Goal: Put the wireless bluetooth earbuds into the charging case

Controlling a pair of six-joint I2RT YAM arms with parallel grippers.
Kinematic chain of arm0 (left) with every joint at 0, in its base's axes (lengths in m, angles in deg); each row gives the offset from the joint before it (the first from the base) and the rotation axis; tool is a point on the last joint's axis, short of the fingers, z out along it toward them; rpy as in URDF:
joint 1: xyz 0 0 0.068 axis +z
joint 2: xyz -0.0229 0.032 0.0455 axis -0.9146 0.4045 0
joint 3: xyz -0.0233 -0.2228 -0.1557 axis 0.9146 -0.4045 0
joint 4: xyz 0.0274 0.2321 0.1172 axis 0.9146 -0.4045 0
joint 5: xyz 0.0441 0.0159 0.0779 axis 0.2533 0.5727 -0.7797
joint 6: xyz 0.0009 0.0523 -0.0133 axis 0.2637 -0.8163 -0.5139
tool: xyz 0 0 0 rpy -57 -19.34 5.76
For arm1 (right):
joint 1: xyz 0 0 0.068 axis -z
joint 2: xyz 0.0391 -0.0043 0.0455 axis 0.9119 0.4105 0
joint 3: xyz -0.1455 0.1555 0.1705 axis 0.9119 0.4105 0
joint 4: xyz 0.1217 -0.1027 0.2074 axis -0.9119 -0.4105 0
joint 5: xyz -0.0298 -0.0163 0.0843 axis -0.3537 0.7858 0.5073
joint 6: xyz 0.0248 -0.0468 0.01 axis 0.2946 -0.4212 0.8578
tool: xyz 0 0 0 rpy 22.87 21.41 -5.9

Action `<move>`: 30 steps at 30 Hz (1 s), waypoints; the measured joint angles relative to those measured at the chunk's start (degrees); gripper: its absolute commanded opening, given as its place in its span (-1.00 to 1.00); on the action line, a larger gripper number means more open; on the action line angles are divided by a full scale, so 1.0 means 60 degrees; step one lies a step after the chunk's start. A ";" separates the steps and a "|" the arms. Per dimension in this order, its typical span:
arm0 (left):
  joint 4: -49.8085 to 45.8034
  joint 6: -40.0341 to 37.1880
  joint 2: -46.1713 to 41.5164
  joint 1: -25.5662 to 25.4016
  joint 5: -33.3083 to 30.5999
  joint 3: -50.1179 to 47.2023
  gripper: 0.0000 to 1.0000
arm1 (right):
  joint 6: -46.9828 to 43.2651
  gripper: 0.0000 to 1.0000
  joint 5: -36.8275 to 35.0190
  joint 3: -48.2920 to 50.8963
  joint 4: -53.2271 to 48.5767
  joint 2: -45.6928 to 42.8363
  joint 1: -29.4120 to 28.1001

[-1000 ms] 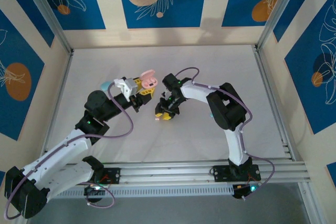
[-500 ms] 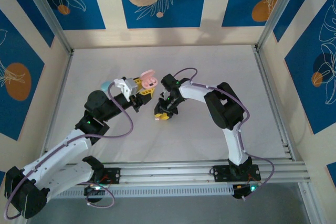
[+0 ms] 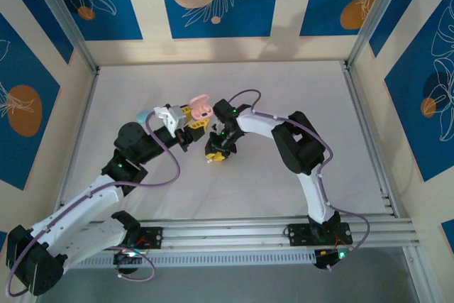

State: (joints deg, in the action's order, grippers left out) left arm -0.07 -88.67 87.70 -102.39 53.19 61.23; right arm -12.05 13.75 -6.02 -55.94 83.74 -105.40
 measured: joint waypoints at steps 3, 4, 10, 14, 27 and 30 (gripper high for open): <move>0.0000 0.0000 0.0000 0.0000 0.0000 0.0000 -0.26 | -0.0160 -0.40 -0.0237 -0.0219 -0.0219 0.0080 -0.0095; 0.0000 0.0000 0.0000 0.0000 0.0000 0.0000 -0.26 | -0.0204 -0.41 -0.0328 -0.0306 -0.0321 0.0124 -0.0131; 0.0000 0.0000 0.0000 0.0000 0.0000 0.0000 -0.27 | -0.0415 -0.48 -0.1009 -0.0841 -0.0976 0.0324 -0.0364; 0.0000 0.0004 0.0000 0.0000 0.0000 0.0000 -0.26 | -0.0484 -0.49 -0.1220 -0.0943 -0.1115 0.0361 -0.0444; 0.0000 0.0000 0.0000 0.0000 0.0000 0.0000 -0.26 | -0.0568 -0.56 -0.1206 -0.0477 -0.0718 0.0044 -0.0288; -0.0004 -0.0004 0.0004 0.0000 -0.0004 0.0000 -0.26 | -0.0692 -0.56 -0.1206 0.0117 -0.0532 -0.0433 -0.0069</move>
State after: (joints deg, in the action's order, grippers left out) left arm -0.09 -88.69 87.72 -102.39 53.17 61.23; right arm -16.21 6.52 -5.32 -59.13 81.14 -105.82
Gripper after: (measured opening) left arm 0.371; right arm 0.221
